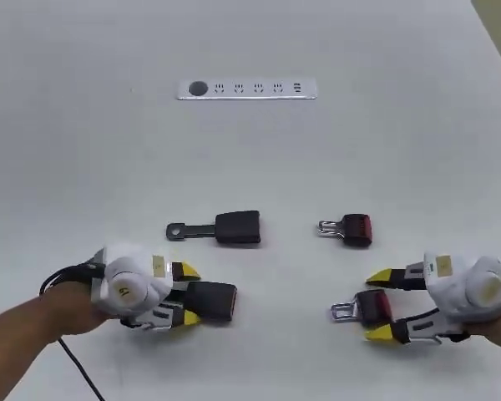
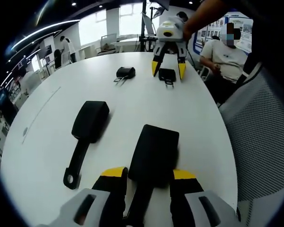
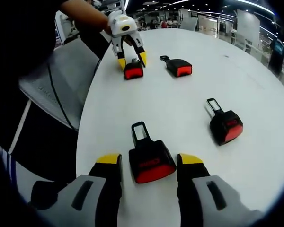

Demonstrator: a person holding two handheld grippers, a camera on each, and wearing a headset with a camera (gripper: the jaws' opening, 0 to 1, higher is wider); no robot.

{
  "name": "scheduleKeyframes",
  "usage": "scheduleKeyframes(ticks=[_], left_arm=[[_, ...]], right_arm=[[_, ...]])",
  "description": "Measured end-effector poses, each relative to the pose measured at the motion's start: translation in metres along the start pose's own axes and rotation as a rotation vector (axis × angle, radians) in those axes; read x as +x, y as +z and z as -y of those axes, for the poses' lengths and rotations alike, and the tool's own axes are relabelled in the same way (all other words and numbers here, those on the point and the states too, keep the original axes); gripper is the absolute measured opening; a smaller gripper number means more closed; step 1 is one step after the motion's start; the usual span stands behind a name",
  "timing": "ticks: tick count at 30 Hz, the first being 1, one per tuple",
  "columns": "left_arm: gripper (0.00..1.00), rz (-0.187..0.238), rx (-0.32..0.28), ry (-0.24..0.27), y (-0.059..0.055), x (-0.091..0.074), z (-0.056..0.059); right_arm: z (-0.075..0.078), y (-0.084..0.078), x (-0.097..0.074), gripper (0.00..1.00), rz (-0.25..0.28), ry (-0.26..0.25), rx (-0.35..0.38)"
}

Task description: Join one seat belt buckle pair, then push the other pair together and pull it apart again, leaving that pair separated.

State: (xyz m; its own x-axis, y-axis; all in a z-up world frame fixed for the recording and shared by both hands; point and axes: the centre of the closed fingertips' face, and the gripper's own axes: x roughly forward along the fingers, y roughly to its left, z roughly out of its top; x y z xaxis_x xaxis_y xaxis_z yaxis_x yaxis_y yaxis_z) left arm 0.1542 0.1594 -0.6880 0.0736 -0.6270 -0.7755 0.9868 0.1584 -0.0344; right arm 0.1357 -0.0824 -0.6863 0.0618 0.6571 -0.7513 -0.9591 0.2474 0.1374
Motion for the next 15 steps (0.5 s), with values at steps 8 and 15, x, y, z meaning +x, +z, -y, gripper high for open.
scheduleKeyframes(ticks=[8,15], left_arm=[[0.35,0.008,-0.018,0.020,0.0007,-0.0003,-0.0024],[0.34,0.015,-0.041,0.043,-0.0002,0.0011,-0.0053]], right_arm=[[0.0058,0.0010,0.0012,0.37,0.002,-0.071,0.018],[0.0065,0.0064,0.0037,0.36,-0.004,-0.139,0.091]])
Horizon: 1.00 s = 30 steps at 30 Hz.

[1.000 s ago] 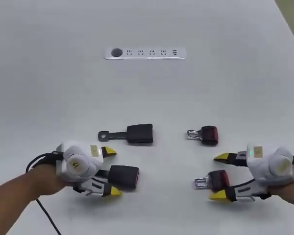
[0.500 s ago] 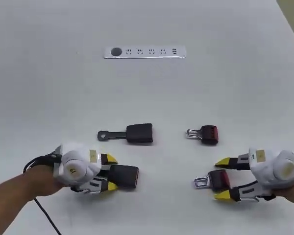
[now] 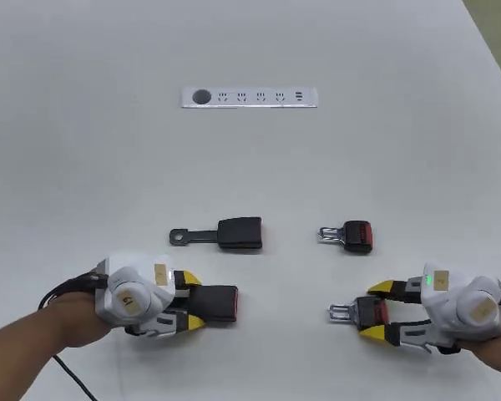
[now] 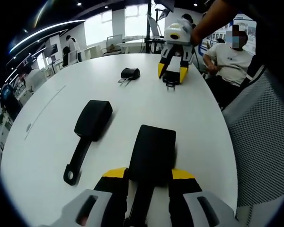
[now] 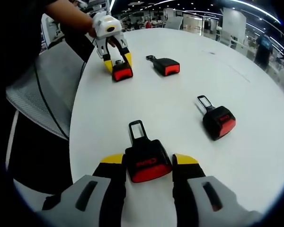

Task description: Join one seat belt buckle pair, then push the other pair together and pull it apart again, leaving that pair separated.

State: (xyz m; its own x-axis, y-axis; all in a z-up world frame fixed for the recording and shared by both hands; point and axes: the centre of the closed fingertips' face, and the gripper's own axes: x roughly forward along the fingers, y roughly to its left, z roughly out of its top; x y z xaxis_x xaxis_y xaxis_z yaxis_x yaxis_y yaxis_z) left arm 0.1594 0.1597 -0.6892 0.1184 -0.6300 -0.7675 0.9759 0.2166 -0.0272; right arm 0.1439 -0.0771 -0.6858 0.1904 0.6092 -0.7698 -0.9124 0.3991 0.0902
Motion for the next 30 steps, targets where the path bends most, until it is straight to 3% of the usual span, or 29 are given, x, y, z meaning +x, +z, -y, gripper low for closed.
scheduleKeyframes(ticks=[5,14,30], left_arm=[[0.34,-0.009,-0.001,0.005,0.000,0.001,-0.001],[0.33,-0.031,0.003,0.004,0.001,0.003,0.000],[0.33,-0.068,0.019,-0.007,-0.001,0.004,0.000]], right_arm=[[0.000,0.002,0.001,0.36,-0.007,-0.025,0.025],[0.003,-0.003,0.004,0.36,-0.046,-0.016,0.008],[0.005,0.009,0.014,0.36,-0.077,0.011,-0.036]])
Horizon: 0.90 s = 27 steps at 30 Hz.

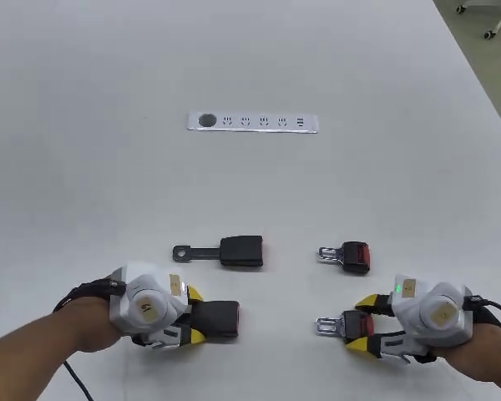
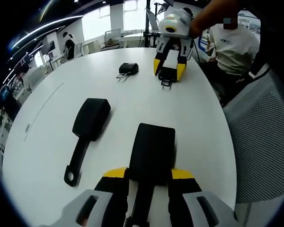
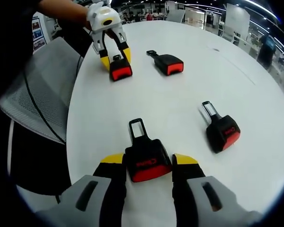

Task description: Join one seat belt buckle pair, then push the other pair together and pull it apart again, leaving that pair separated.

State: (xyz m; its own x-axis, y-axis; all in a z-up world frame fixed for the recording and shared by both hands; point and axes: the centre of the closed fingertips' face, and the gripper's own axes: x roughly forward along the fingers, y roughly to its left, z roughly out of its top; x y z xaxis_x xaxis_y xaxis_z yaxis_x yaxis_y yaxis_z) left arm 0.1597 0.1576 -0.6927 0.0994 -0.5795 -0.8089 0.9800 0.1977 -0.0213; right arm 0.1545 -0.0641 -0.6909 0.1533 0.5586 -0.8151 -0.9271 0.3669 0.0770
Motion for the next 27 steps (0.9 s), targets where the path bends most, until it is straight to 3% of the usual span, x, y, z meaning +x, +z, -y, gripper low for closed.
scheduleKeyframes(ticks=[9,16,27], left_arm=[[0.33,-0.006,0.002,-0.002,0.001,-0.001,0.001],[0.33,-0.009,0.001,-0.004,0.000,-0.001,0.001],[0.33,-0.016,0.001,-0.006,-0.001,-0.001,0.000]], right_arm=[[-0.003,0.012,0.012,0.36,0.017,0.009,-0.013],[-0.014,0.034,0.025,0.36,0.062,0.034,-0.035],[-0.015,0.051,0.040,0.36,0.091,0.047,-0.048]])
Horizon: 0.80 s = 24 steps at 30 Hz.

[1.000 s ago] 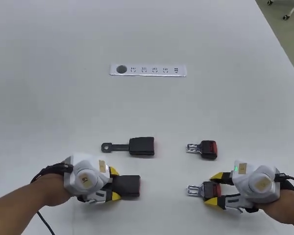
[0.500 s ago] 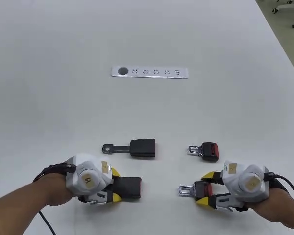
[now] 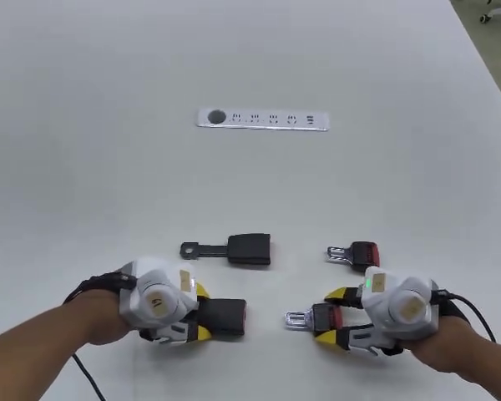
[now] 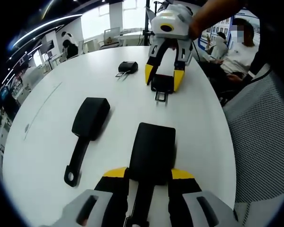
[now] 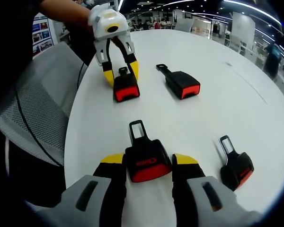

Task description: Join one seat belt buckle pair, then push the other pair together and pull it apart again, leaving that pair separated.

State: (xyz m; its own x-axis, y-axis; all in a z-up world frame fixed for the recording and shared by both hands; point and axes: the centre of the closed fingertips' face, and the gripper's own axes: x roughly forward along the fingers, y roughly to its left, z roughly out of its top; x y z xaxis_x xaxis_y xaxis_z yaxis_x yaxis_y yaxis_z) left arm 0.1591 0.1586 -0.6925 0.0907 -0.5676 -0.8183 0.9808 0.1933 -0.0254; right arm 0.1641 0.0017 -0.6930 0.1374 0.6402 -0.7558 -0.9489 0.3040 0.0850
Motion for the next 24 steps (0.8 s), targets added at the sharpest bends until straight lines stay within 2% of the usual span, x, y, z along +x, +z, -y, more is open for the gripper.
scheduleKeyframes(ticks=[13,15,18,24], left_arm=[[0.33,-0.006,-0.005,0.002,0.000,0.000,0.000],[0.33,-0.007,-0.005,0.002,0.000,0.000,0.000],[0.33,-0.007,-0.006,0.002,0.001,0.000,0.001],[0.33,-0.013,-0.007,0.003,0.001,0.000,0.001]], right_arm=[[-0.001,0.019,0.020,0.36,0.036,-0.002,-0.001],[-0.006,0.023,0.021,0.36,0.039,-0.001,-0.004],[-0.005,0.025,0.026,0.36,0.045,0.000,-0.002],[-0.011,0.037,0.037,0.36,0.062,-0.002,-0.005]])
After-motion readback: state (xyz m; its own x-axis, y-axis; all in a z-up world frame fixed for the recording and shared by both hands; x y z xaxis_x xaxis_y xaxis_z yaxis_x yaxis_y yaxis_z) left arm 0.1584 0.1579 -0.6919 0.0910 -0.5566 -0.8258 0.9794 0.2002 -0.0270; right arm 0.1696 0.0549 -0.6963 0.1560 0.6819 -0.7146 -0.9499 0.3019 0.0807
